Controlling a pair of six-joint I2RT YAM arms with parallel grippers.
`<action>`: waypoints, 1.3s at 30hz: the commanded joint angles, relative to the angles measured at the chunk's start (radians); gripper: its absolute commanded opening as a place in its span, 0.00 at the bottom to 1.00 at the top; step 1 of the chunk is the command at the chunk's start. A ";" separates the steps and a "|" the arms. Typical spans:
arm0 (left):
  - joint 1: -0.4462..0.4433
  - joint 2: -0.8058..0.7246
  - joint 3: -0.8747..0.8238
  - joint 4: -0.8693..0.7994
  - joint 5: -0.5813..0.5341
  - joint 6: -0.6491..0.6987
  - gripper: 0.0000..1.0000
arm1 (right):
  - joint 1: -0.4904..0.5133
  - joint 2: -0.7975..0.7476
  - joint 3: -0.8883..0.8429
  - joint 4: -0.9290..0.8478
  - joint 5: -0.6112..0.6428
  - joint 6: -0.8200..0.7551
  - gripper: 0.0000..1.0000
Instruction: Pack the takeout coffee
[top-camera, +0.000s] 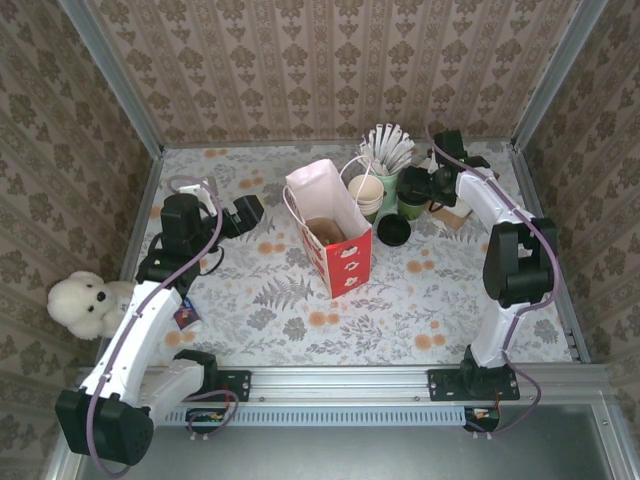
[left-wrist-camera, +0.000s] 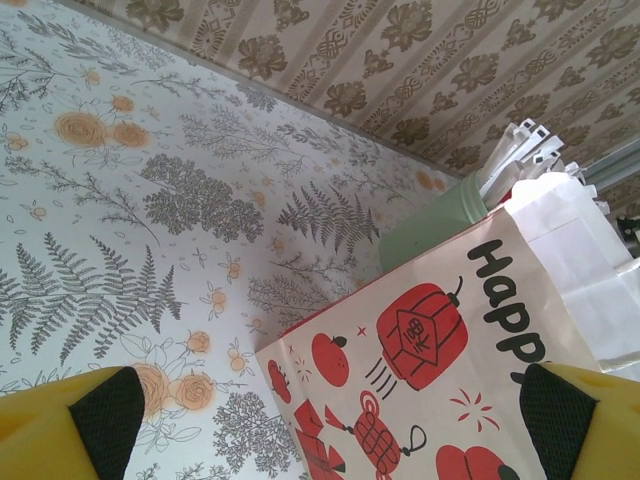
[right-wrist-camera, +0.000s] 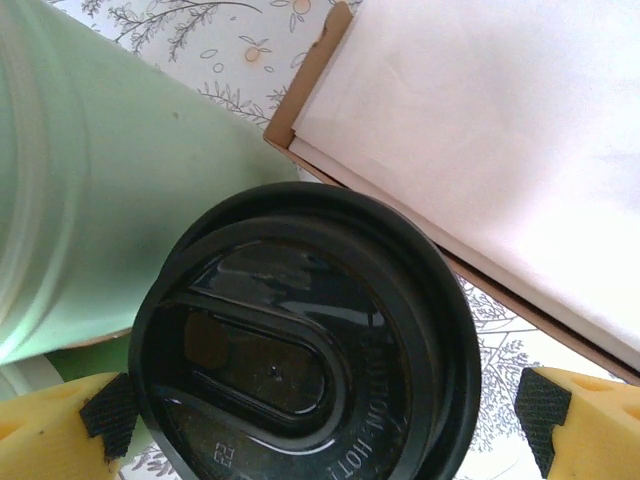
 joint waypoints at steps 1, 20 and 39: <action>0.002 0.002 0.031 -0.008 -0.006 -0.014 1.00 | -0.002 0.038 0.044 -0.023 -0.003 -0.021 0.97; 0.002 0.006 0.023 -0.016 -0.012 -0.018 1.00 | -0.002 0.006 -0.011 -0.014 -0.004 -0.024 0.85; 0.004 0.038 -0.008 0.013 -0.047 -0.097 1.00 | -0.016 -0.449 -0.470 -0.085 -0.014 -0.003 0.84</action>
